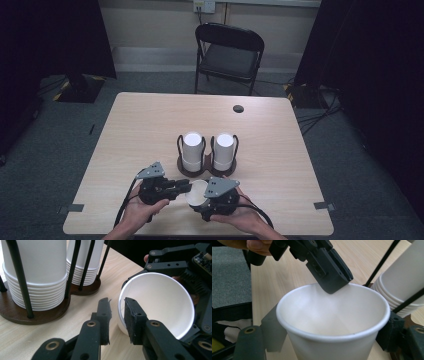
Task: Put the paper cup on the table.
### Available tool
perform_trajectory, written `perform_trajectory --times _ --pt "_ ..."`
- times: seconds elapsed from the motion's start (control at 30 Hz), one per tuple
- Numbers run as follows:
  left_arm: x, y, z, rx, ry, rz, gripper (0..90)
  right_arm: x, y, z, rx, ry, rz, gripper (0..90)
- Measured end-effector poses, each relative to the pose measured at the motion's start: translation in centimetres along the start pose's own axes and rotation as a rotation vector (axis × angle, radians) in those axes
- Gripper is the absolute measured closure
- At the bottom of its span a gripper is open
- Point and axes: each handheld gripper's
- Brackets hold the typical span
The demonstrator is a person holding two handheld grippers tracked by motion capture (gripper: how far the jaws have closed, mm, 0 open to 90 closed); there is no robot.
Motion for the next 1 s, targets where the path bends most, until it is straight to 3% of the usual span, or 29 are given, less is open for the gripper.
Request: perform_trajectory --times 0.27,0.4,0.6,0.7,0.9,1.0 --pt "0.2 0.4 0.7 0.052 0.009 -0.052 59.4 0.6 -0.5 -0.8 -0.040 -0.022 -0.003 24.7" --pt "0.3 0.3 0.8 0.048 0.038 -0.043 50.1 1.2 -0.7 -1.1 -0.062 -0.037 -0.008 24.7" --pt "0.3 0.4 0.6 0.008 0.139 -0.034 31.7 1.9 -0.9 -1.6 -0.097 -0.061 -0.029 24.1" --pt "0.4 0.2 0.7 -0.007 0.162 -0.031 28.9 2.2 -0.9 -2.0 -0.101 -0.071 -0.033 24.1" --pt "0.7 0.4 0.8 -0.066 0.253 0.006 24.7 3.0 -1.3 -2.7 -0.134 -0.093 -0.045 24.1" --pt "0.9 0.3 0.9 -0.098 0.272 0.003 21.9 3.5 -1.5 -2.8 -0.149 -0.106 -0.052 24.0"
Point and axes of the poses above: each handheld gripper's, and its own axes: x roughly backward along the jaws, y roughly out of its top, z roughly to its left, and after that the axes turned 8 degrees about -z, right-handed
